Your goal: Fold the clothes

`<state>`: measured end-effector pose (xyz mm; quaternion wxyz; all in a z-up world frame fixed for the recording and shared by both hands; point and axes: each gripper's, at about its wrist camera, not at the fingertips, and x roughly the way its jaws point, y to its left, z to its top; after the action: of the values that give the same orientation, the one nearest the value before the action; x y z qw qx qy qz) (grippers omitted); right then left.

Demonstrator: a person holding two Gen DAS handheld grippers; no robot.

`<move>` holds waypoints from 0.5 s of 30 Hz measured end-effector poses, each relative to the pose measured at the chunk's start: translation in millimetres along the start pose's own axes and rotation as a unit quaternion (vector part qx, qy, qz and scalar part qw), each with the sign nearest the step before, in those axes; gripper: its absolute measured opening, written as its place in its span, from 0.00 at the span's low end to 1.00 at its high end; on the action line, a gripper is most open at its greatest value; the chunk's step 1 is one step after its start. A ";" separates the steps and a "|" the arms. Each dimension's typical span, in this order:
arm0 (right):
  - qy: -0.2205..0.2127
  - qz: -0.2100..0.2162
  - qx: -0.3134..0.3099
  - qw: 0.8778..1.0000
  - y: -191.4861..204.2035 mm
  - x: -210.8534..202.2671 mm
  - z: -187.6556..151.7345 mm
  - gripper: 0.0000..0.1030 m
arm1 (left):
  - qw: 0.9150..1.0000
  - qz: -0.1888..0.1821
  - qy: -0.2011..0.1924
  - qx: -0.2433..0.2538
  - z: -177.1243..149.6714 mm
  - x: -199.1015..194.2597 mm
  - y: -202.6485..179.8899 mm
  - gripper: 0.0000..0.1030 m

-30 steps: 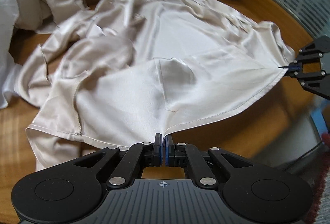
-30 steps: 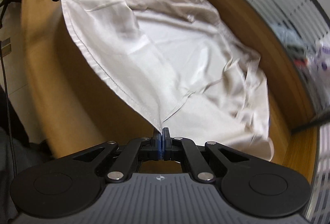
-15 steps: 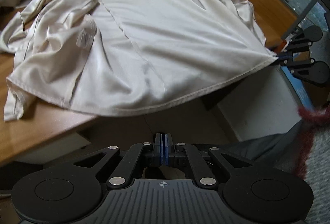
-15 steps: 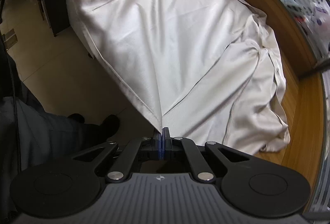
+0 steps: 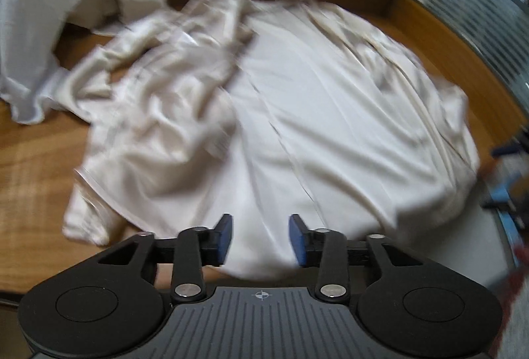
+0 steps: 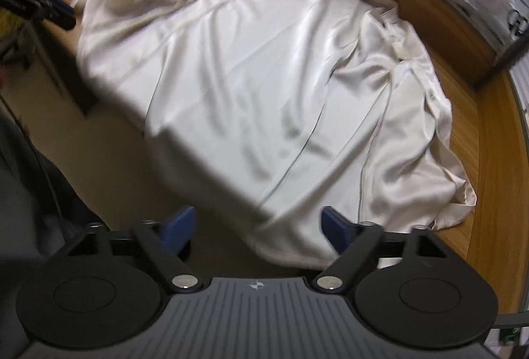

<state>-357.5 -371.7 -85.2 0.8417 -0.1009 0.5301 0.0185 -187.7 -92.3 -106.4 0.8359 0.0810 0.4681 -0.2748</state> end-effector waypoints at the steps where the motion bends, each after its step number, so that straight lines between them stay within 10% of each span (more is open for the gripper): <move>1: -0.003 -0.001 0.011 1.000 -1.5 0.5 5.4 0.98 | 1.000 0.005 -0.004 0.000 7.4 1.8 6.7 0.45; 9: -0.017 -0.007 0.106 0.994 -0.4 6.5 46.9 0.99 | 0.998 0.045 -0.031 0.006 65.0 17.1 61.3 0.49; 15: -0.023 -0.047 0.171 0.984 29.3 16.7 78.6 0.99 | 0.998 0.007 -0.024 0.057 91.2 43.5 107.7 0.49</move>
<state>-284.4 -329.4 -71.8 0.8584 0.0202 0.5006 -0.1100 -45.0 -54.8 -105.5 0.8429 0.1256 0.4309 -0.2967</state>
